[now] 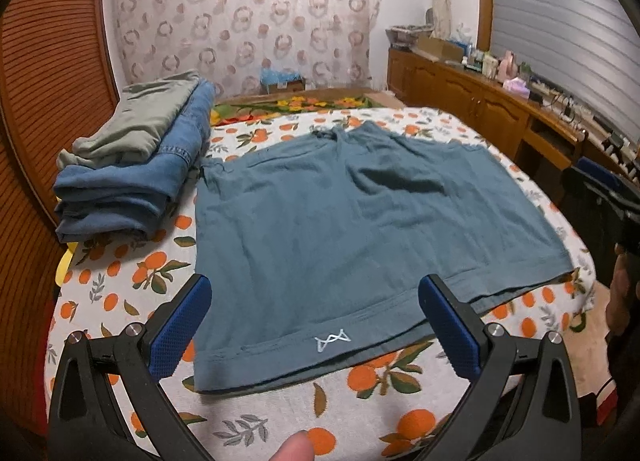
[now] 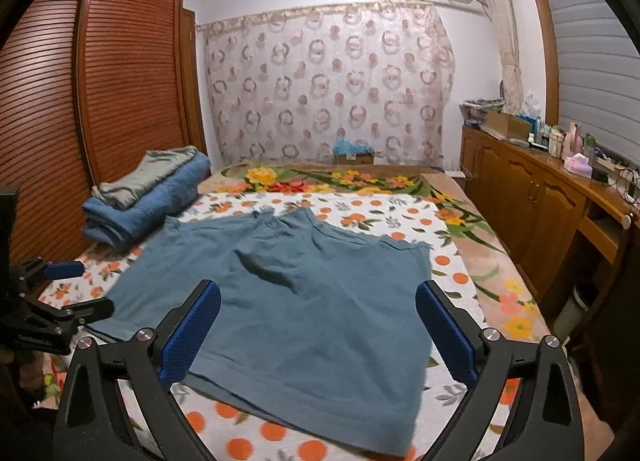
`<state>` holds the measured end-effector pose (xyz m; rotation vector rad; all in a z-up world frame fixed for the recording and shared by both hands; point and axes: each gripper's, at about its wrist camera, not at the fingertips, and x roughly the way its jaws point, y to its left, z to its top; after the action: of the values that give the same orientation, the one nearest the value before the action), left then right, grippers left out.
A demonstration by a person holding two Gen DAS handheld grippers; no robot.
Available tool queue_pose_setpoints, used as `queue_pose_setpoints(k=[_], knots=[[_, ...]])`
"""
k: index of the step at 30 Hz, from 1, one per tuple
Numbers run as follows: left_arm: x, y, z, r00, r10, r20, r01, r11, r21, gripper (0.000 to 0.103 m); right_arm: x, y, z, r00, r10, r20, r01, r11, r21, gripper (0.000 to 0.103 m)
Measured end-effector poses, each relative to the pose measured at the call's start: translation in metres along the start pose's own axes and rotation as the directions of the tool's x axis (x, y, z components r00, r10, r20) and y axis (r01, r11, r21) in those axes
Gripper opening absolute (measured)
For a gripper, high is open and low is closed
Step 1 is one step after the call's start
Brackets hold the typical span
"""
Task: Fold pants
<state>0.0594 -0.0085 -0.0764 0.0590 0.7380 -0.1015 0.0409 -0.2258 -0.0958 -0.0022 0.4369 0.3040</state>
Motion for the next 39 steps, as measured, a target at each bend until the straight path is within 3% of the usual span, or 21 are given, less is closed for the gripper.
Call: queue_pose_setpoints(k=[6,17,26,39], knots=[[0.014,0.001,0.000,0.998,-0.042,-0.039,0.043,0.999,0.018,0.103,0.015,-0.012,0.007,0.999,0.008,-0.048,-0.008,1.000,0.003,0.089],[0.042,-0.003,0.013,0.996,-0.044,-0.071,0.050,0.995,0.086,0.103,0.045,-0.035,0.030,0.988,-0.005,-0.153,0.005,1.000,0.002,0.066],[0.059,0.000,0.025,0.990,-0.107,-0.093,0.116,0.989,0.090,0.103,0.079,-0.060,0.057,0.965,0.016,-0.261,-0.001,0.998,0.058,0.044],[0.083,0.002,0.019,0.982,-0.106,-0.157,0.122,0.988,0.093,0.103,0.125,-0.080,0.092,0.935,0.003,-0.356,0.038,0.994,0.106,0.029]])
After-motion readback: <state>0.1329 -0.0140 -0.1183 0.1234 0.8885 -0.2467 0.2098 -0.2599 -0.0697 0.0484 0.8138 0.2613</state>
